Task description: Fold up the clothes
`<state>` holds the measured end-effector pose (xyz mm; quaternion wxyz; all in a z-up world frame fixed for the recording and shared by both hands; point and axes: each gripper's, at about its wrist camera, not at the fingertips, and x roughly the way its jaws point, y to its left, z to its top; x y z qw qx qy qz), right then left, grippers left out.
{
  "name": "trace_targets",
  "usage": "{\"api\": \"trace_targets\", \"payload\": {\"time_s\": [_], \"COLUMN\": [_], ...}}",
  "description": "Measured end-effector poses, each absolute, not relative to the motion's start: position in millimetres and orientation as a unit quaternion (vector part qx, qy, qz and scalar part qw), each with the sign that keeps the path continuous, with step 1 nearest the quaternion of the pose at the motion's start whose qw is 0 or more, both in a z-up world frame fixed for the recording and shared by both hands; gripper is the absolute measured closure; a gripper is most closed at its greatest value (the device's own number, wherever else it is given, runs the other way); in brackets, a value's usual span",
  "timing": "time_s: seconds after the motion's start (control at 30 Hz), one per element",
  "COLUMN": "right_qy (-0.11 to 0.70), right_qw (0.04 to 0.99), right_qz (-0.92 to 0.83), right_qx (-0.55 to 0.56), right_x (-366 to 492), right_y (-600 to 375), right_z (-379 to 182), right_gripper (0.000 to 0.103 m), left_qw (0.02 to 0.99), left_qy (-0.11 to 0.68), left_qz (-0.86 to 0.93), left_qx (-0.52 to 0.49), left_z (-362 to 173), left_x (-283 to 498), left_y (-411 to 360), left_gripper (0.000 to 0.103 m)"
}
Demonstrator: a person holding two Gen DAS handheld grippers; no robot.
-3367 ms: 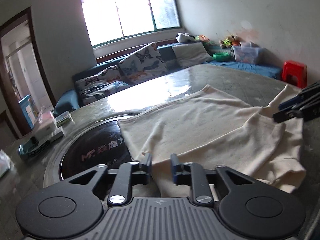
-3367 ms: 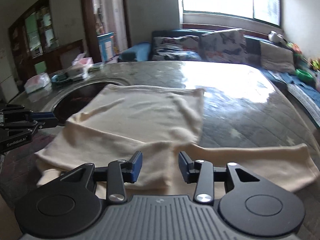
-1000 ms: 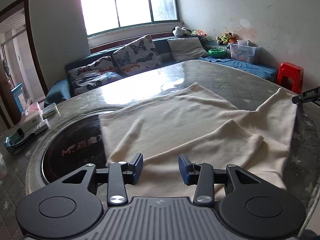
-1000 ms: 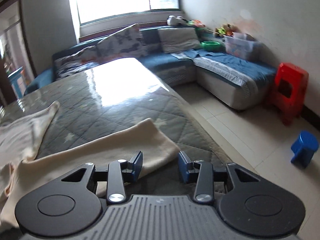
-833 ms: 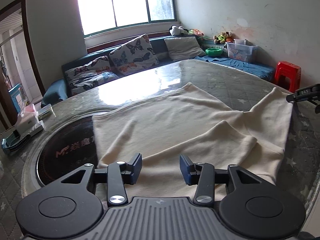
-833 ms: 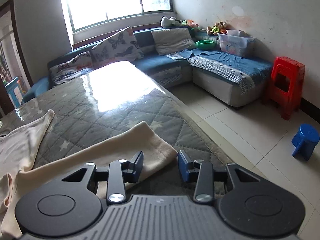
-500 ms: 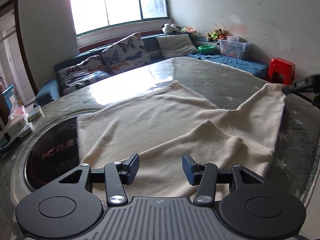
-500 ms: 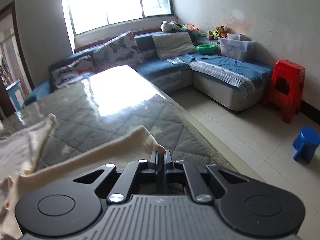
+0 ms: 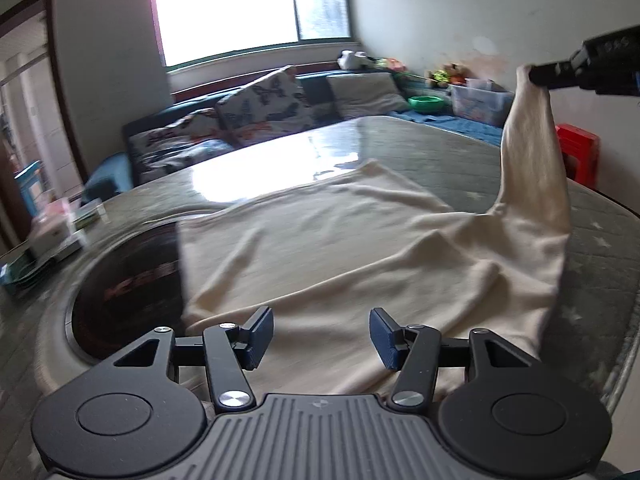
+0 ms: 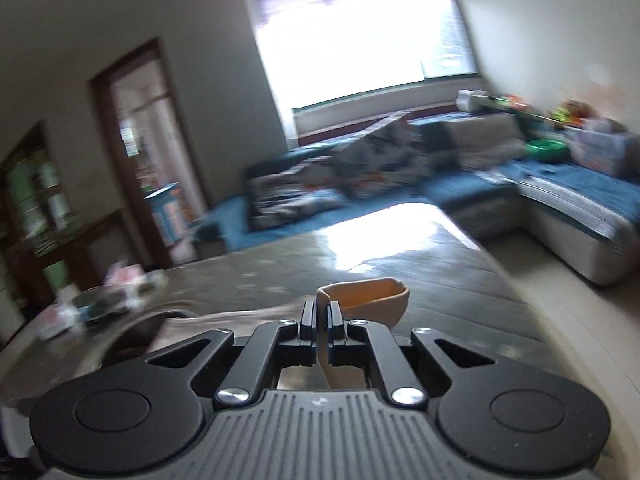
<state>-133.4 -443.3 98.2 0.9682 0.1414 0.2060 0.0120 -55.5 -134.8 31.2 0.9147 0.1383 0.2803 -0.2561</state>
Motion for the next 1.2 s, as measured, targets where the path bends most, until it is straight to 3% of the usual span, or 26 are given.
{"api": "trace_targets", "payload": {"time_s": [0.33,0.6,0.67,1.13,1.2], "right_qy": [0.22,0.286,0.309,0.379,0.388], "right_qw": [0.957,0.926,0.914,0.91,0.909], "right_qz": [0.168,0.24,0.256,0.168,0.152], "right_qx": [0.09,0.06,0.06,-0.006,-0.005], "right_x": [-89,-65,-62,-96,-101], "right_y": [-329,-256,-247,-315,-327], "right_z": [120,85,74,40,32], "right_gripper": [0.099,0.099,0.094,0.092,0.092], "left_qw": [0.93,0.934,0.935,0.938,0.932], "left_qy": [0.293,0.301,0.301,0.259,0.258], "left_qz": [-0.195,-0.171,-0.169,-0.214,-0.233], "left_qx": [0.104,0.088,0.086,0.088,0.099], "left_z": [26,21,21,47,46], "left_x": [-53,-57,-56,-63,-64], "left_y": [-74,-50,-47,-69,-81], "left_gripper": [0.045,0.045,0.045,0.047,0.051]}}
